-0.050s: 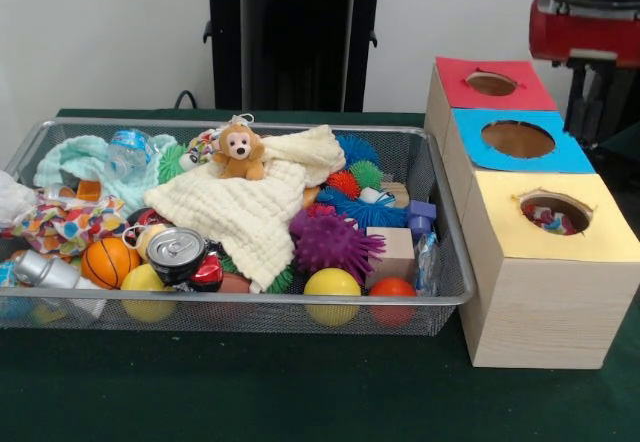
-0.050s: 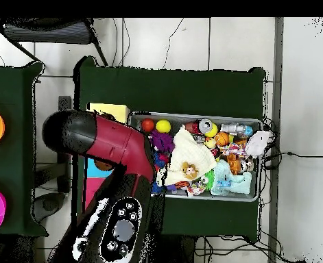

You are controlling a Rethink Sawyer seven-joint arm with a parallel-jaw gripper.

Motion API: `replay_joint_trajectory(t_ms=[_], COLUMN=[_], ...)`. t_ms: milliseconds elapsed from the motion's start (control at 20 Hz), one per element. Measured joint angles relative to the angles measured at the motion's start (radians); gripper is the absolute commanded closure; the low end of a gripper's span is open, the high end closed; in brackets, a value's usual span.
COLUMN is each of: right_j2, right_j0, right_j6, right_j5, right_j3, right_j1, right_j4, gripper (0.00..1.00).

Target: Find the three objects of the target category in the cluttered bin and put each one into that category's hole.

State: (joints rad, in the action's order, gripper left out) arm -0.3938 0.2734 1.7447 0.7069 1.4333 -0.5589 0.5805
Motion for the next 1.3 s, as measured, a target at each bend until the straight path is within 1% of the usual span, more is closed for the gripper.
replay_joint_trajectory(t_ms=[200,300,450,600,700,1000,1250,1300], right_j2=[-0.031,-0.044,-0.052,-0.060,-0.061,-0.051,-0.014,0.005], right_j0=[-0.011,-0.033,-0.057,-0.113,-0.138,-0.227,-0.321,-0.354], right_j6=[0.000,0.000,0.000,0.000,0.000,0.000,0.000,0.000], right_j5=[0.023,0.034,0.040,0.040,0.040,0.040,0.040,0.040], right_j3=[0.000,-0.001,-0.001,-0.001,-0.001,-0.001,-0.001,-0.001], right_j1=[-0.041,-0.063,-0.077,-0.098,-0.105,-0.115,-0.116,-0.115], right_j4=[-0.044,-0.079,-0.104,-0.148,-0.166,-0.203,-0.233,-0.246], gripper=[1.00,1.00,1.00,1.00,1.00,1.00,1.00,1.00])
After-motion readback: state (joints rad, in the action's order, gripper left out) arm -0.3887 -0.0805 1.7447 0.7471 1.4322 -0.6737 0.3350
